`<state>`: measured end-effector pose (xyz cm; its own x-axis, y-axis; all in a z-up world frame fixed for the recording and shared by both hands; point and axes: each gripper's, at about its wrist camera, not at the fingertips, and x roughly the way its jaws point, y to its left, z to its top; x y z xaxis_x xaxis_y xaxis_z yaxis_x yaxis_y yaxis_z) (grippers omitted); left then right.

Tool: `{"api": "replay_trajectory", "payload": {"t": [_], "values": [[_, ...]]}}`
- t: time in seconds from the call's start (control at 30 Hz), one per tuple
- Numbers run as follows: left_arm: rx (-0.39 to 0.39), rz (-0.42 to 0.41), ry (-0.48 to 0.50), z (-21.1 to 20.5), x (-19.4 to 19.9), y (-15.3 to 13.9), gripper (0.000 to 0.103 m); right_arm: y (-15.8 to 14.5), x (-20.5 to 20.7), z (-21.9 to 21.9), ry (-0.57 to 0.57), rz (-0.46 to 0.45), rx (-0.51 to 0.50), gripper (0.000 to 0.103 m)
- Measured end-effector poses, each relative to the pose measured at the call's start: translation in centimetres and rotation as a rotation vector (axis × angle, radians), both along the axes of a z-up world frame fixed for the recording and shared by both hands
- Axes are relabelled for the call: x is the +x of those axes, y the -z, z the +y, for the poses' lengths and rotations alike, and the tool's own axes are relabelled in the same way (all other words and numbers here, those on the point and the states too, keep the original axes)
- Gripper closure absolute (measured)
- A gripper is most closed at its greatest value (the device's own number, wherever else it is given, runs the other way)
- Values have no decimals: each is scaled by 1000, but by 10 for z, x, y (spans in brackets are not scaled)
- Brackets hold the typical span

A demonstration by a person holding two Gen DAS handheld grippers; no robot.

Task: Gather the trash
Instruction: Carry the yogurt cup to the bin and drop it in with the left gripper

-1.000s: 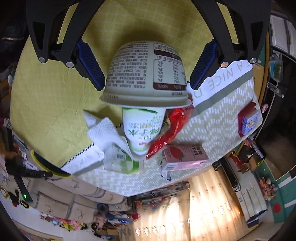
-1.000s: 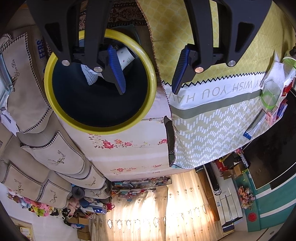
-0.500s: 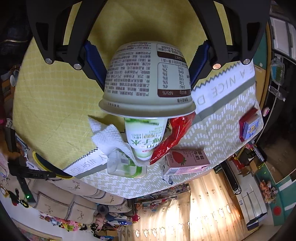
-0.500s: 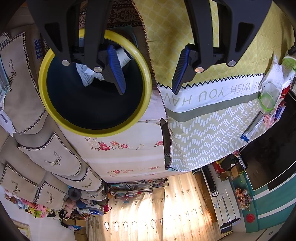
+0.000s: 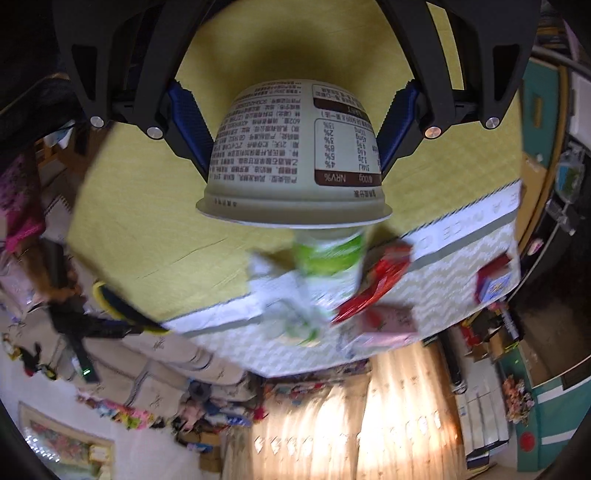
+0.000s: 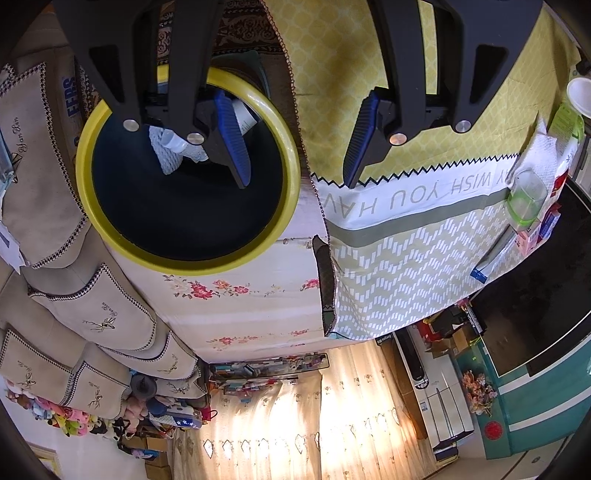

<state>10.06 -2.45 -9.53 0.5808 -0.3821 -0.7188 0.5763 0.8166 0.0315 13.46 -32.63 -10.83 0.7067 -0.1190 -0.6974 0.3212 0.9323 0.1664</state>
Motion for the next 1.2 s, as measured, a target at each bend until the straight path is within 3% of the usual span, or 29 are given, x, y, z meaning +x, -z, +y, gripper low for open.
{"api": "replay_trajectory", "payload": {"t": [0.1,0.3,0.57,0.7,0.87,1.0,1.2], "values": [[-38,-46,59,-30,-2,-13,22,-5,-9,-5,8,-22,2,53],[-129,-63,233,-112,17,-27,22,-25,-45,-34,75,-82,-19,53],[-157,-17,433,-247,56,-25,22,-36,-92,-91,210,-129,-13,53],[-171,17,487,-315,76,-18,22,-36,-107,-112,257,-144,-1,53],[-171,48,497,-383,102,-5,21,-32,-117,-129,303,-143,7,49],[-163,69,450,-418,121,8,20,-27,-119,-136,319,-140,16,48],[-211,89,359,-405,134,6,16,-24,-113,-132,303,-129,23,48]]}}
